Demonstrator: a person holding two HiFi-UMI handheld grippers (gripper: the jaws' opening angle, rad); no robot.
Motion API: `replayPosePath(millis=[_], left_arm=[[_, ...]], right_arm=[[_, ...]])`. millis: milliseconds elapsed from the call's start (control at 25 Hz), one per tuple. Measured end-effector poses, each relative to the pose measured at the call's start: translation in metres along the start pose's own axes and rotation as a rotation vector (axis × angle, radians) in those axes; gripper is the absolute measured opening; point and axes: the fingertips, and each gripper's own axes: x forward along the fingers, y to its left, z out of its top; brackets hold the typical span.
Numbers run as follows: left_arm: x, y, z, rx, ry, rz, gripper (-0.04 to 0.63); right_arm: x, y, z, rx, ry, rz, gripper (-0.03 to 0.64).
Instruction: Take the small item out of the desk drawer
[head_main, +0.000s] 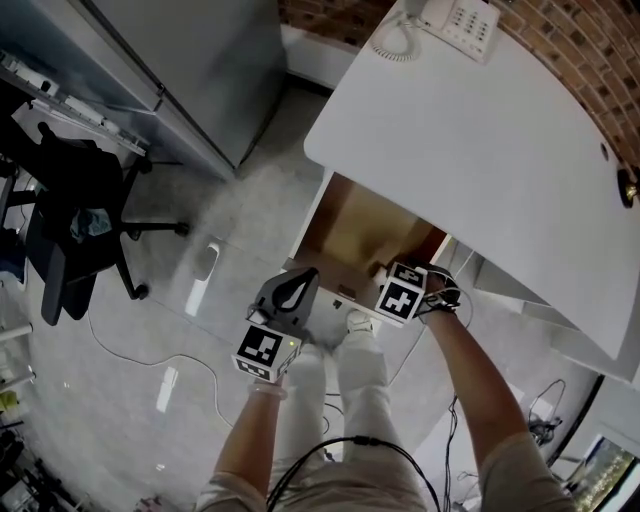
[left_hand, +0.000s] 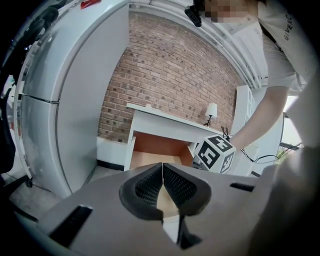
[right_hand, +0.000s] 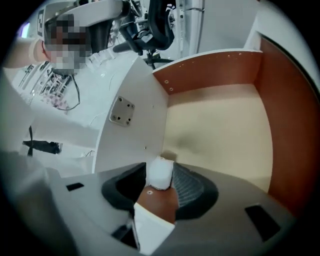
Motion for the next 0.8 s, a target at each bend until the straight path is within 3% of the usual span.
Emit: replayPosePath(millis=[120,320,480,800], left_arm=[[0.001,0.002,-0.006,-0.006,0.008,0.014,0.008],[0.002,0.007,-0.008,0.000,0.006,0.034,0.008],[0.000,0.010,-0.014,-0.005,0.014,0.052,0.008],[-0.006,0.022,-0.022,-0.022,-0.006,0.098,0.008]], right_arm=[[0.010,0.001,0.001,-0.075,0.045,0.053,0.183],[0.026,0.003,-0.003,-0.285,0.182,0.128,0.181],[0.037,0.001,-0.001,-0.258,0.220,0.211,0.189],[0.057,0.002,-0.014,-0.201,0.285,0.276,0.202]])
